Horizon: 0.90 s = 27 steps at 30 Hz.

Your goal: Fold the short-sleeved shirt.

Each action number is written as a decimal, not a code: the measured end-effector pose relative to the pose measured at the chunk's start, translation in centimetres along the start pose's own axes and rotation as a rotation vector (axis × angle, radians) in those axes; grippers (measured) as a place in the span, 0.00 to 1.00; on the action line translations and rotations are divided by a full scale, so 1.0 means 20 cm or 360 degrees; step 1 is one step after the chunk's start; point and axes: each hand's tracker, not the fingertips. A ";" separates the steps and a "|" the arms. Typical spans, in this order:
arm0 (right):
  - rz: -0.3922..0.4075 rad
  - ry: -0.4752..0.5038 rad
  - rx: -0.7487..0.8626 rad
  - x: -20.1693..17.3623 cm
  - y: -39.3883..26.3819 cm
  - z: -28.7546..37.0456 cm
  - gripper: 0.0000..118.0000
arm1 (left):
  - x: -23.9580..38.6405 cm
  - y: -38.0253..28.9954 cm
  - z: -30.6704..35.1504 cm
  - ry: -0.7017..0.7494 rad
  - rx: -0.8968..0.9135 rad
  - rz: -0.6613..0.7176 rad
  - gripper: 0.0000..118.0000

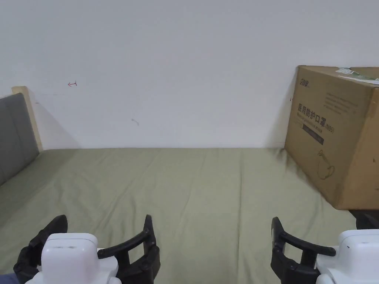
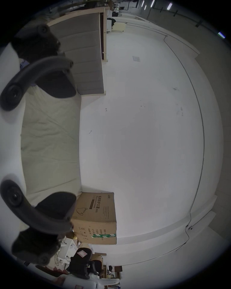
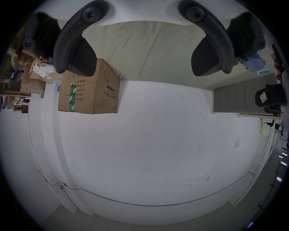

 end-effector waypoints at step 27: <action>0.0010 0.0063 -0.0063 -0.04 0.03 0.01 1.00 | -0.12 0.08 -0.02 -0.0312 -0.0039 0.0056 1.00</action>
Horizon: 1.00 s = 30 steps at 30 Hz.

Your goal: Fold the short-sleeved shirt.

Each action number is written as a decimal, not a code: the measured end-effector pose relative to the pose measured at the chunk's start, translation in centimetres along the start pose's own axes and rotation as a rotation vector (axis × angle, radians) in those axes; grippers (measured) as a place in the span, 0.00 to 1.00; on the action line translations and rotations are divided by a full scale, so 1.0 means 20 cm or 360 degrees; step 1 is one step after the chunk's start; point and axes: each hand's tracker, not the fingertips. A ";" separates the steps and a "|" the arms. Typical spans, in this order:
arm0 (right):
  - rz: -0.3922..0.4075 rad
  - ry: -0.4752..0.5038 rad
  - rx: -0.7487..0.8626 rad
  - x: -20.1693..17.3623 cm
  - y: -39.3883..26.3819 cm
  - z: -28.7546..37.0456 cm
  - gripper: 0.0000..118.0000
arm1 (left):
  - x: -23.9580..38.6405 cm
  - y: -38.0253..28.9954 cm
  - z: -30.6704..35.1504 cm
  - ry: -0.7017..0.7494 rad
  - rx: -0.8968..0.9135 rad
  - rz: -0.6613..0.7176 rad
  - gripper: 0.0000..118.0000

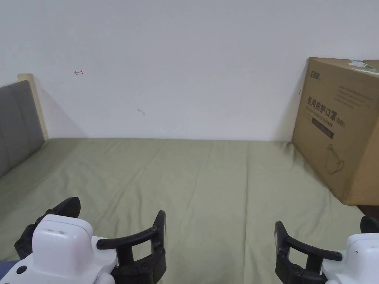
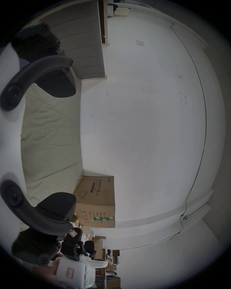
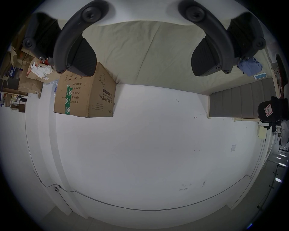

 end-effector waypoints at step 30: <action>-0.0048 0.0059 -0.0195 0.01 -0.10 -0.09 1.00 | -0.03 0.09 -0.18 0.0330 -0.0344 0.0221 1.00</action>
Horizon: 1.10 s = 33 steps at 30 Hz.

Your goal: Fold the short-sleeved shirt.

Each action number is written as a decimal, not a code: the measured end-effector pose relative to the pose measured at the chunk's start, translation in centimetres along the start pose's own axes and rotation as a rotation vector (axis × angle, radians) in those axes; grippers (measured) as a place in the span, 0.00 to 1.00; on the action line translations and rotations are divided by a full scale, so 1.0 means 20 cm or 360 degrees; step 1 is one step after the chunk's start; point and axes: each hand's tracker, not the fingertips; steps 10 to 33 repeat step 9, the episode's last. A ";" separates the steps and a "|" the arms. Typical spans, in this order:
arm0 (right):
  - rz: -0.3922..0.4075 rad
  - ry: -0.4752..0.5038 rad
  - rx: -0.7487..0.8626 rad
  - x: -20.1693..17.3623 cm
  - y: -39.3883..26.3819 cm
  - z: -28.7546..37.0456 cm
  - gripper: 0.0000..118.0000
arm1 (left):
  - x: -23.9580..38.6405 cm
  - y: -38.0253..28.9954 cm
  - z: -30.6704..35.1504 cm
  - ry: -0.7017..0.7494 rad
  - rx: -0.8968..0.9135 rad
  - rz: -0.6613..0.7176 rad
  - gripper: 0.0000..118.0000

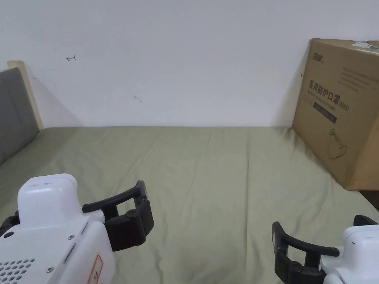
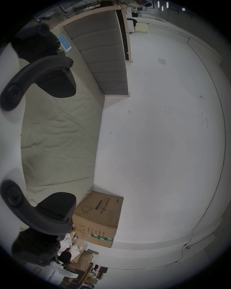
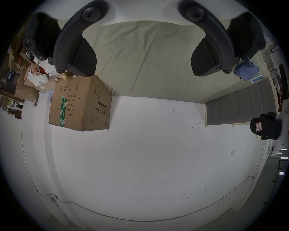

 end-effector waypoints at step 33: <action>-0.0053 -0.0048 -0.0047 0.06 -0.09 -0.06 1.00 | 0.09 -0.09 -0.11 -0.0013 -0.0098 -0.0016 1.00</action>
